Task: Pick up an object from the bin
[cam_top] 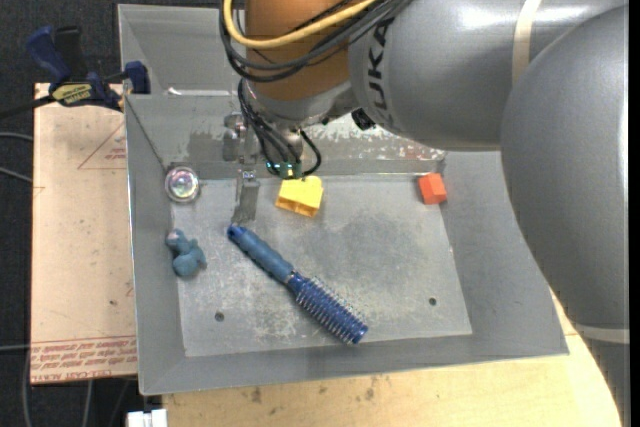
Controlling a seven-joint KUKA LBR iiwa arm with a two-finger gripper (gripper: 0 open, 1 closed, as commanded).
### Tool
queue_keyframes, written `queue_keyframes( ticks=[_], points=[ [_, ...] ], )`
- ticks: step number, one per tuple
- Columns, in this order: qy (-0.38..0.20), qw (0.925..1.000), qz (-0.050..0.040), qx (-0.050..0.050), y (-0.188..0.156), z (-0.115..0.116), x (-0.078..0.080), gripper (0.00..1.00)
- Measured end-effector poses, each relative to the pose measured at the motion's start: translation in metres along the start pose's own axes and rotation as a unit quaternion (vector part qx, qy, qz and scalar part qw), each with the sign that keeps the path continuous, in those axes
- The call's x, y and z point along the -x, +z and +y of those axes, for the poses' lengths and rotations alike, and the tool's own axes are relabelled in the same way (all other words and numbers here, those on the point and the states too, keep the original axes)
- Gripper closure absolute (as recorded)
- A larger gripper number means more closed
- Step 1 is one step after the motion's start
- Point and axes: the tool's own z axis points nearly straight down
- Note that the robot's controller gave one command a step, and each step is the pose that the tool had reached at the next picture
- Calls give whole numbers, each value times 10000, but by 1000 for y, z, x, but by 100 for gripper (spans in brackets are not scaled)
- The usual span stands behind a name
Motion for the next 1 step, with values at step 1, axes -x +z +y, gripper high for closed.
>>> queue_keyframes(
  ticks=[1],
  points=[
    [-143,9999,9,-10,155,-70,-57,0]
  ],
)
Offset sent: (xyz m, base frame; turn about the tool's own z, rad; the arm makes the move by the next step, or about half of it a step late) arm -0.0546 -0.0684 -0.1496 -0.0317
